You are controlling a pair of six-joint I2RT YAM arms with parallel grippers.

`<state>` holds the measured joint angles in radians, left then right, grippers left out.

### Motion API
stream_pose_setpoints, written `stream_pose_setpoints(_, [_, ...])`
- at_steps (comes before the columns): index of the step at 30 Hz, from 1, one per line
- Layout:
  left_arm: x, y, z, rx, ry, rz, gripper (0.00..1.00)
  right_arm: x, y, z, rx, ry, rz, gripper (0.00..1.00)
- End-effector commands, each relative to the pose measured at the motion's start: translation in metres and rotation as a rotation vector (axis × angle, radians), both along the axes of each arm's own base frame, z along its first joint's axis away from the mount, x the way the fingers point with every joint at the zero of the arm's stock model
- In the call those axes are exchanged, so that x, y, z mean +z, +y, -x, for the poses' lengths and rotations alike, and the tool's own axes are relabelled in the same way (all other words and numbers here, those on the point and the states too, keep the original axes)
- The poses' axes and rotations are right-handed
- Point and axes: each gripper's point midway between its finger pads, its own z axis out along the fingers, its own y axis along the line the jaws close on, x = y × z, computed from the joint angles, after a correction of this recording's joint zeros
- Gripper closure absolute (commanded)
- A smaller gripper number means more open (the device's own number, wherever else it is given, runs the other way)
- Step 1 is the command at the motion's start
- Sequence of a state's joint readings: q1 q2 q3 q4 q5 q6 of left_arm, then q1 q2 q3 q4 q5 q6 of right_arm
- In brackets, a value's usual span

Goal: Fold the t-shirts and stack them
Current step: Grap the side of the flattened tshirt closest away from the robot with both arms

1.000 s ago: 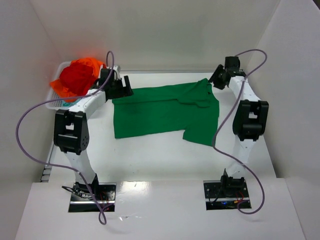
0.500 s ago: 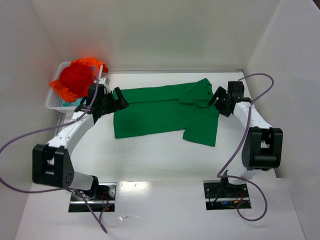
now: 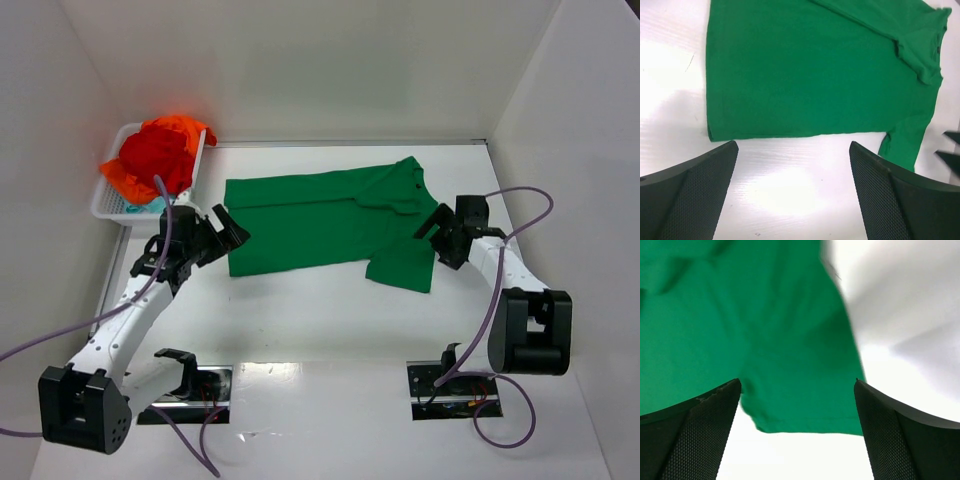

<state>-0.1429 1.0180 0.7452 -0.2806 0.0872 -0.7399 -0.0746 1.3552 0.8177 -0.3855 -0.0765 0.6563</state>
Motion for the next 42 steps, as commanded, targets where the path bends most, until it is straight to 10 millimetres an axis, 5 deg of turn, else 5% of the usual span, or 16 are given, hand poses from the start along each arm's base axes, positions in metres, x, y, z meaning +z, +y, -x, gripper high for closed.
stream_pose_setpoints(1, [-0.002, 0.005, -0.001, 0.085, 0.005, 0.04, 0.0, -0.005, -0.007, 0.001, -0.079, -0.012, -0.003, 0.0])
stream_pose_setpoints(15, [-0.039, 0.004, -0.012, 0.107, 0.08, 0.035, 0.0, -0.038, -0.012, 0.023, -0.119, 0.063, 0.013, 0.07])
stream_pose_setpoints(23, [-0.036, 0.008, -0.023, 0.124, 0.068, 0.013, 0.0, -0.058, -0.01, 0.042, -0.129, 0.132, 0.005, 0.17])
stream_pose_setpoints(30, [-0.045, 0.007, -0.028, 0.124, 0.091, 0.008, 0.0, -0.046, -0.007, 0.046, -0.144, 0.098, -0.019, 0.18])
stream_pose_setpoints(37, [-0.05, 0.007, -0.03, 0.124, 0.1, 0.007, 0.0, -0.058, -0.002, 0.058, -0.151, 0.112, -0.047, 0.3])
stream_pose_setpoints(42, [-0.051, 0.009, -0.029, 0.131, 0.107, -0.001, 0.0, -0.067, 0.0, 0.061, -0.146, 0.129, -0.055, 0.48])
